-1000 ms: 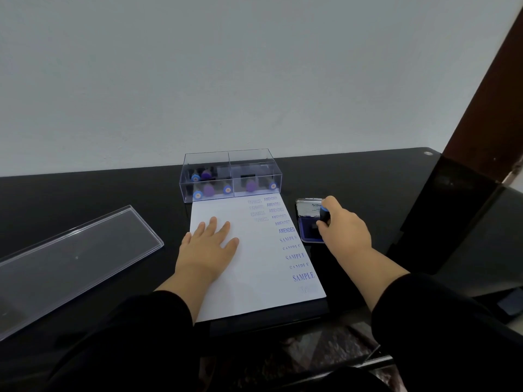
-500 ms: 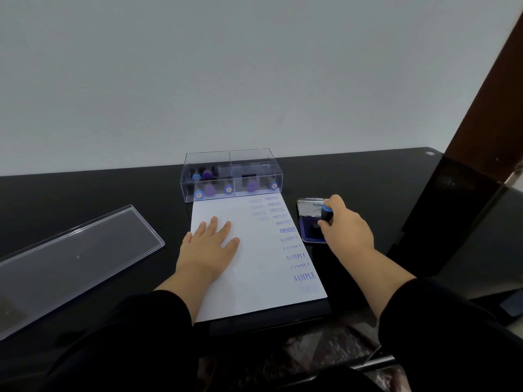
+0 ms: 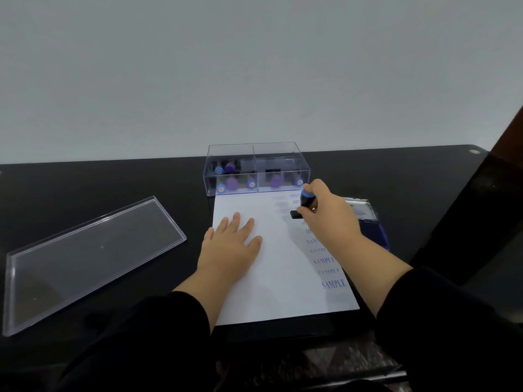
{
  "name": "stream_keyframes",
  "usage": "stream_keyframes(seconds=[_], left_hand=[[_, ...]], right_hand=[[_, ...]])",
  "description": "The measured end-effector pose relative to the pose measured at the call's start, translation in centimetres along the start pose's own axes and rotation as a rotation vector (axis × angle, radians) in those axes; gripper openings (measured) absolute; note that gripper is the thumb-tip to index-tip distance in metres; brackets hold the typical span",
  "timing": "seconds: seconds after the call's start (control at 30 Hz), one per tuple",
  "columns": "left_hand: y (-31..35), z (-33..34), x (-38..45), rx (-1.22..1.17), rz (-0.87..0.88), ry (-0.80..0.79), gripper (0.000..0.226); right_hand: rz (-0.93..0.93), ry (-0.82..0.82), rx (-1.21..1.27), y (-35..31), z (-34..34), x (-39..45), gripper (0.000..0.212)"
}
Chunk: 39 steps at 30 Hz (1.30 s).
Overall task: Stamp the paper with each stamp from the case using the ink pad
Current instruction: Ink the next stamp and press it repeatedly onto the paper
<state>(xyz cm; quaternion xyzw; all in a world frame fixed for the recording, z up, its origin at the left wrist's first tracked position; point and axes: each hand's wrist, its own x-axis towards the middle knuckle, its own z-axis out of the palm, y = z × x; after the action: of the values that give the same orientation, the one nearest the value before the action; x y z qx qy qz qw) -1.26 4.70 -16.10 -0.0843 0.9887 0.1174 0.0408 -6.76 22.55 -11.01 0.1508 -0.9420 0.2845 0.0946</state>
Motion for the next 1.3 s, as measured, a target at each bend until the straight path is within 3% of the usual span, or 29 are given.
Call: stream_keyframes(seconds=[1.07, 1.3], left_hand=[[0.0, 0.0, 0.2, -0.012, -0.004, 0.001, 0.053], [-0.1, 0.0, 0.2, -0.006, -0.005, -0.007, 0.053]], right_hand=[[-0.050, -0.022, -0.114, -0.1, 3.6, 0.6, 0.021], [-0.061, -0.020, -0.167, -0.3, 3.8, 0.7, 0.008]])
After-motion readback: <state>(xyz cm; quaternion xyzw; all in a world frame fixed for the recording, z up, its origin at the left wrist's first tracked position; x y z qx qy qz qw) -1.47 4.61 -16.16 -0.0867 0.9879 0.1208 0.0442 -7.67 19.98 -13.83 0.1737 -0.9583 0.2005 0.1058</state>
